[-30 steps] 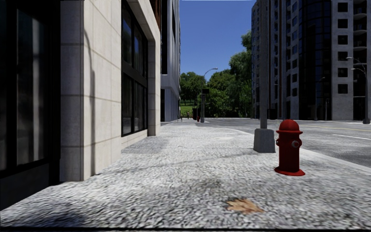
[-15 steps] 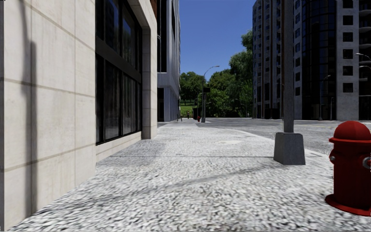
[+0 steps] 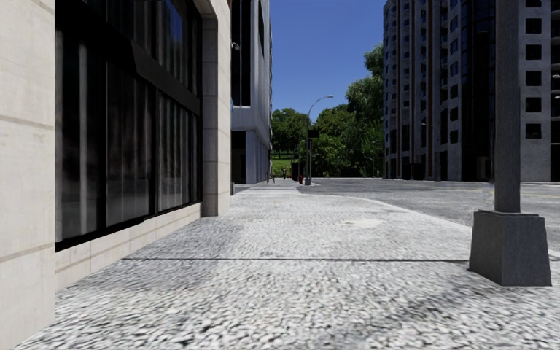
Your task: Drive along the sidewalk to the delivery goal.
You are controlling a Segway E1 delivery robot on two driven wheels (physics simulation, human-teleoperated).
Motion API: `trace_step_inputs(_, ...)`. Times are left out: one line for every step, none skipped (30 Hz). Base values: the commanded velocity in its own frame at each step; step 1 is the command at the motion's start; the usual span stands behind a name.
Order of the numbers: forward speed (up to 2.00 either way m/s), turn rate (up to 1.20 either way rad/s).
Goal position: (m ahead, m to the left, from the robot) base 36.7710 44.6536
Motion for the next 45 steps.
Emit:
trace_step_inputs(1.99, 0.0)
trace_step_inputs(1.99, 0.0)
trace_step_inputs(1.99, 0.0)
trace_step_inputs(1.99, 0.0)
trace_step_inputs(1.99, 0.0)
trace_step_inputs(1.99, 0.0)
trace_step_inputs(1.99, 0.0)
trace_step_inputs(1.99, 0.0)
trace_step_inputs(1.99, 0.0)
trace_step_inputs(1.99, 0.0)
trace_step_inputs(1.99, 0.0)
trace_step_inputs(1.99, 0.0)
trace_step_inputs(1.99, 0.0)
trace_step_inputs(1.99, 0.0)
trace_step_inputs(1.99, 0.0)
trace_step_inputs(1.99, 0.0)
trace_step_inputs(1.99, 0.0)
trace_step_inputs(1.99, 0.0)
trace_step_inputs(1.99, 0.0)
trace_step_inputs(1.99, 0.0)
trace_step_inputs(1.99, 0.0)
trace_step_inputs(1.99, 0.0)
trace_step_inputs(1.99, 0.0)
trace_step_inputs(1.99, 0.0)
trace_step_inputs(1.99, 0.0)
trace_step_inputs(1.99, 0.0)
trace_step_inputs(1.99, 0.0)
trace_step_inputs(1.99, 0.0)
trace_step_inputs(1.99, 0.0)
trace_step_inputs(1.99, 0.0)
trace_step_inputs(1.99, 0.0)
trace_step_inputs(1.99, 0.0)
trace_step_inputs(1.99, 0.0)
trace_step_inputs(1.99, 0.0)
trace_step_inputs(1.99, 0.0)
trace_step_inputs(1.99, 0.0)
trace_step_inputs(1.99, 0.0)
trace_step_inputs(1.99, 0.0)
trace_step_inputs(1.99, 0.0)
trace_step_inputs(1.99, 0.0)
trace_step_inputs(1.99, 0.0)
trace_step_inputs(1.99, 0.0)
trace_step_inputs(1.99, 0.0)
trace_step_inputs(1.99, 0.0)
trace_step_inputs(1.99, 0.0)
